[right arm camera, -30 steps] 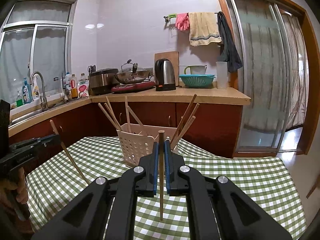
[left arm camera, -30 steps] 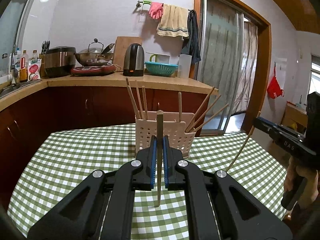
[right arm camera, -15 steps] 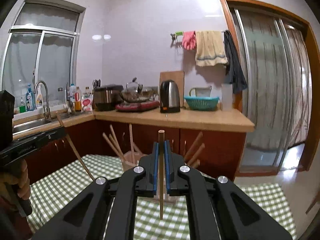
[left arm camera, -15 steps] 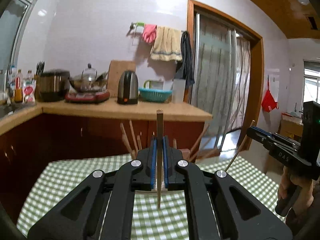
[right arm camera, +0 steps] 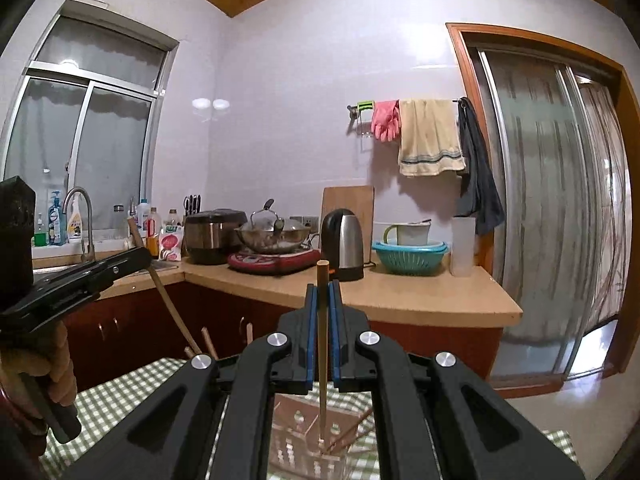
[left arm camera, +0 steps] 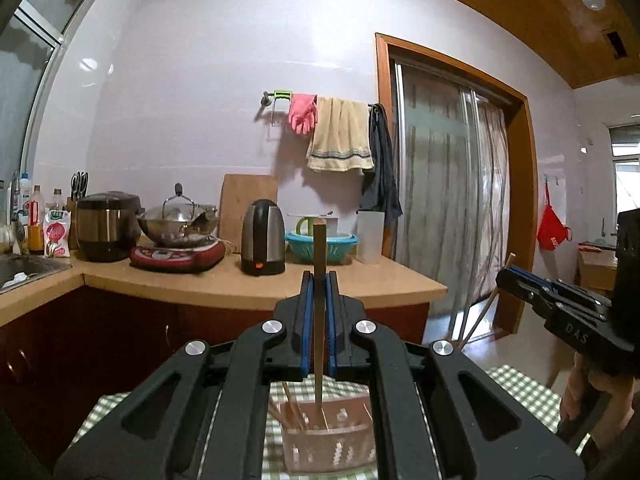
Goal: Organize utensils
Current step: 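Lower both chopsticks into the caddy and open both tools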
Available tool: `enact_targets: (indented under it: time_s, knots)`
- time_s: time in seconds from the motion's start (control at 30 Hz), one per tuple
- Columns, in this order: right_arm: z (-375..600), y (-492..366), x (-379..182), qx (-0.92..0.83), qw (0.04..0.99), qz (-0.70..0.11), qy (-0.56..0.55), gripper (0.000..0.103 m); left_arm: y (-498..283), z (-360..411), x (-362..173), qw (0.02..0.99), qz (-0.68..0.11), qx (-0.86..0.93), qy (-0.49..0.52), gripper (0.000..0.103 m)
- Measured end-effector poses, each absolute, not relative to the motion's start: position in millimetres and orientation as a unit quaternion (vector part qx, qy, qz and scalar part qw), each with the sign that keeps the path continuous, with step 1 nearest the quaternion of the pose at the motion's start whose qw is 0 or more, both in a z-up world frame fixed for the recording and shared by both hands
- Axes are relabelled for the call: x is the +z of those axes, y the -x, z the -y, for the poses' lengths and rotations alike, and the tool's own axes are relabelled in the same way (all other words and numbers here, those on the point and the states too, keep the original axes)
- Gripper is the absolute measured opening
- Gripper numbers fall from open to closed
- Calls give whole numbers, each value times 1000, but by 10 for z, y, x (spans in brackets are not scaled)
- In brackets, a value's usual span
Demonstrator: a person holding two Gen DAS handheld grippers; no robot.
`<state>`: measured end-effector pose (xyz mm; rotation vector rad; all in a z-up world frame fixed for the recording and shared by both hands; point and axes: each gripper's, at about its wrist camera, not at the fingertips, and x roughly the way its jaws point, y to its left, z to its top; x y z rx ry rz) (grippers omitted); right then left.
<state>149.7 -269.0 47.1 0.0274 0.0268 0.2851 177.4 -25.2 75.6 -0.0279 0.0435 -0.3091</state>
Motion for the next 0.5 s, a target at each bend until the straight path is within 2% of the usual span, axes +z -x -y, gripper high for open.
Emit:
enact_targets:
  time_s: [0.23, 0.5]
  knots:
    - [2654, -1746, 359, 144, 989, -19, -16, 6, -2119, 348, 674, 989, -24, -143, 9, 7]
    - [2615, -2009, -17, 151, 986, -61, -29, 6, -2419, 404, 212, 989, -69, -128, 9, 7]
